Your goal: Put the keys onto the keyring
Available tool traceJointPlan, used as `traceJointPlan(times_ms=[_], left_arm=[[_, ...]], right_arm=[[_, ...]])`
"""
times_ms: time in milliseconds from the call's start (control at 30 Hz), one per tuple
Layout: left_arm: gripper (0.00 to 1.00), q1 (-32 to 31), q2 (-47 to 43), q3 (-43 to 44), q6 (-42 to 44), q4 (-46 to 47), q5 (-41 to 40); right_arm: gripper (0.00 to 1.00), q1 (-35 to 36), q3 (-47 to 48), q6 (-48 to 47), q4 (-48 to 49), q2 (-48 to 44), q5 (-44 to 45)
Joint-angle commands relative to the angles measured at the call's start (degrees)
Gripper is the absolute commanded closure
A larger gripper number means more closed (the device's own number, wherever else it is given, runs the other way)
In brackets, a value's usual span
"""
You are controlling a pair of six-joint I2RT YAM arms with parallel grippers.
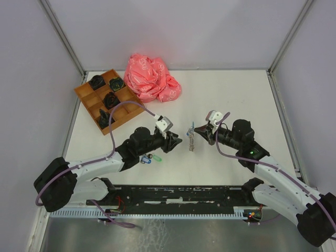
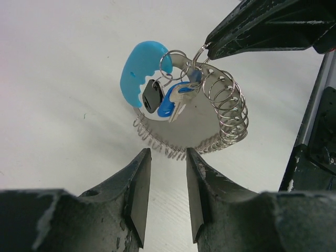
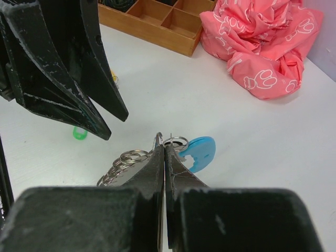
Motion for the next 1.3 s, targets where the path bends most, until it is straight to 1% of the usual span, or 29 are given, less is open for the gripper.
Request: traceJointPlan(times_ms=[0, 433, 667, 933, 1267], left_arm=[[0.59, 1.18, -2.73, -0.22, -1.81, 5.38, 1.34], [0.57, 6.62, 0.56, 0.46, -4.78, 18.97, 14.48], [0.57, 7.0, 4.04, 2.5, -2.64, 19.77, 21.52], [0.59, 7.0, 5.63, 3.43, -0.24, 20.91, 24.76], [0.64, 7.0, 6.39, 3.75, 2.2, 20.39, 25.11]], right_arm=[[0.99, -0.15, 0.93, -0.45, 7.09, -0.57, -1.65], [1.0, -0.08, -2.79, 0.51, 14.26, -0.02, -7.24], [0.99, -0.08, -3.41, 0.68, 16.13, 0.5, -9.63], [0.99, -0.1, -3.0, 1.12, 15.92, 0.87, -12.14], [0.99, -0.09, -2.11, 1.21, 14.42, 1.22, -15.15]])
